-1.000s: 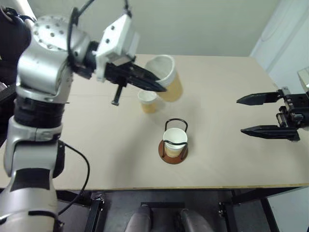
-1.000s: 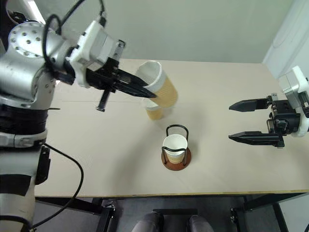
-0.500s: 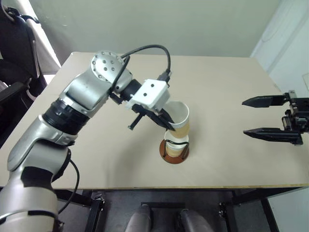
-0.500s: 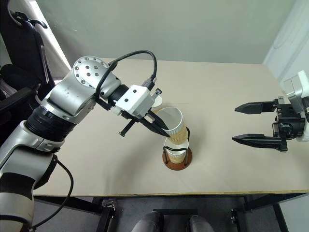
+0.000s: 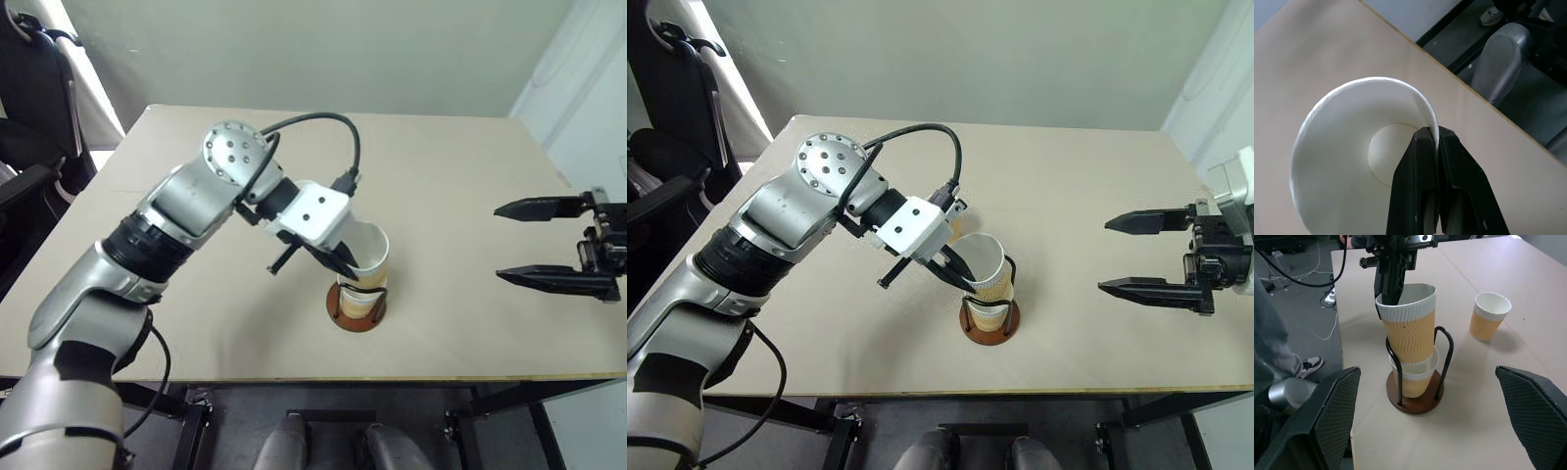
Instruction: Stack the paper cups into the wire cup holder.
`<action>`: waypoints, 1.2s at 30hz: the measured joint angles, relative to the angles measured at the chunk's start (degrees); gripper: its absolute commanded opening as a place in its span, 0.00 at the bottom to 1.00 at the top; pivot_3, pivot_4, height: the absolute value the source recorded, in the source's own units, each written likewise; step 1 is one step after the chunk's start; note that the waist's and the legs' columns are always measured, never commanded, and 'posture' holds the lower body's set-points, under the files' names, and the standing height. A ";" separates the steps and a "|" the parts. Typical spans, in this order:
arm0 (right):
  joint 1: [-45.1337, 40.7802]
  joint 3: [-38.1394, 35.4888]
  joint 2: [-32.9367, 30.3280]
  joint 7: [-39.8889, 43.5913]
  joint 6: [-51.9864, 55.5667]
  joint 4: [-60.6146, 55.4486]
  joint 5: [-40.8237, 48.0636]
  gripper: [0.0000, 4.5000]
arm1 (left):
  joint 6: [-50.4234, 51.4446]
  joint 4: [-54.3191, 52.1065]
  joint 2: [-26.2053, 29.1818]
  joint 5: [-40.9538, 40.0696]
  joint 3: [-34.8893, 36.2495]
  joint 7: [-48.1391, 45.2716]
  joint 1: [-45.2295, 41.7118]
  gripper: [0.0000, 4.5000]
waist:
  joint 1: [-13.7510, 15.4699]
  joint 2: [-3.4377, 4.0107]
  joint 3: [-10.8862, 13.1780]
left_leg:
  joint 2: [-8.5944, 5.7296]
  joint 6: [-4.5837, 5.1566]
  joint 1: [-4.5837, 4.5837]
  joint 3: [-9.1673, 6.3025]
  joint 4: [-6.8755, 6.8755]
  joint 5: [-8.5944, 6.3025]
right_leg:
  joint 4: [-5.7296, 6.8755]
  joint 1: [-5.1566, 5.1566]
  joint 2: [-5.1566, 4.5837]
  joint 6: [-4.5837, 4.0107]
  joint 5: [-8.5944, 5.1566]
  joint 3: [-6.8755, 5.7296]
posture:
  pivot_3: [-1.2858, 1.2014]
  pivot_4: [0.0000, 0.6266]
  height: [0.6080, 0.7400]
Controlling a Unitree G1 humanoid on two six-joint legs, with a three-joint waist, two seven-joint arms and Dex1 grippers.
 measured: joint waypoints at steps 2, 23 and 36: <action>0.02 0.00 -0.01 -0.10 0.00 0.01 0.00 1.00 | -0.12 0.31 -0.47 1.78 0.01 -0.02 0.00 0.21 | 0.00 0.00 0.00 | 0.00 0.00 0.00 0.00 0.00 0.00 | 0.00 0.00 0.00 0.00 0.00 0.00 | 0.52 0.24 1.00; -1.23 1.87 -0.47 -0.66 -0.85 1.70 -0.16 1.00 | -9.53 48.71 -11.77 20.16 13.33 15.54 -6.26 0.99 | 0.14 0.16 -0.04 | -0.04 0.06 -0.17 0.09 -0.05 -0.04 | -0.01 -0.25 -0.02 0.15 0.05 0.16 | 0.52 0.24 1.00; -0.55 2.14 -0.84 -1.36 -0.62 0.81 -0.12 1.00 | -16.03 65.83 -18.19 32.80 13.71 21.89 -9.19 0.99 | 0.96 0.14 -0.03 | -0.15 0.45 -0.66 0.46 0.24 -0.10 | -0.65 -0.44 -0.06 0.77 0.32 0.64 | 0.52 0.24 1.00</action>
